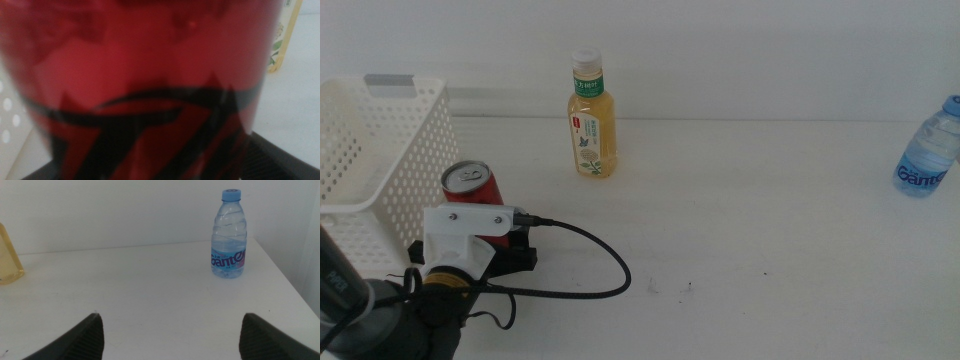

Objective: Use arms to grab the bottles and put them into the dustbin to the left of the table.

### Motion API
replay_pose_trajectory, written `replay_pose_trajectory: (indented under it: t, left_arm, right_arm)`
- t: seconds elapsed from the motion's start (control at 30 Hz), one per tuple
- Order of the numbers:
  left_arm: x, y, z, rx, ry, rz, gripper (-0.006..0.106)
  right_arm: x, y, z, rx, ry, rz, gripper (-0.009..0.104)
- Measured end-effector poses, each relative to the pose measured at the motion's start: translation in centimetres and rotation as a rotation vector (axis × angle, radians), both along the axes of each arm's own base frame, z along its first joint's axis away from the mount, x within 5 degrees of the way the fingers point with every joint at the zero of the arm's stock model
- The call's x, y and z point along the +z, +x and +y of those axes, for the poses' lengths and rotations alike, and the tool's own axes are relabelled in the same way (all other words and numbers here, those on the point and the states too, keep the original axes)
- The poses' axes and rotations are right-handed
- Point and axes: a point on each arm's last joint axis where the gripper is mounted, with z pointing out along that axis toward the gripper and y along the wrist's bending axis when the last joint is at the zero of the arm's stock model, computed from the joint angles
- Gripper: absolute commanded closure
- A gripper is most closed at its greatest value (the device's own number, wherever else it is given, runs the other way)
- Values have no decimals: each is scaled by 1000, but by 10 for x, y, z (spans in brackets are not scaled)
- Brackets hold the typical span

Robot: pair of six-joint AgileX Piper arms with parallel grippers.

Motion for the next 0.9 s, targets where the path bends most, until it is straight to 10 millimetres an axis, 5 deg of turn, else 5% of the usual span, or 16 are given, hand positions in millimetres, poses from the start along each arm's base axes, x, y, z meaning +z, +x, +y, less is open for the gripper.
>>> replay_pose_trajectory:
  t: [0.17, 0.43, 0.6, 0.9]
  left_arm:
    - [-1, 7, -2, -9, 29, -14, 13]
    - [-1, 7, -5, -62, 104, -21, 64]
    - [6, -7, -6, -123, 97, -3, 87]
    - [77, -20, -4, -119, 15, 50, 92]
  right_arm:
    - [0, 0, 0, 0, 0, 0, 13]
    - [0, 0, 0, 0, 0, 0, 13]
    - [0, 0, 0, 0, 0, 0, 13]
    - [0, 0, 0, 0, 0, 0, 13]
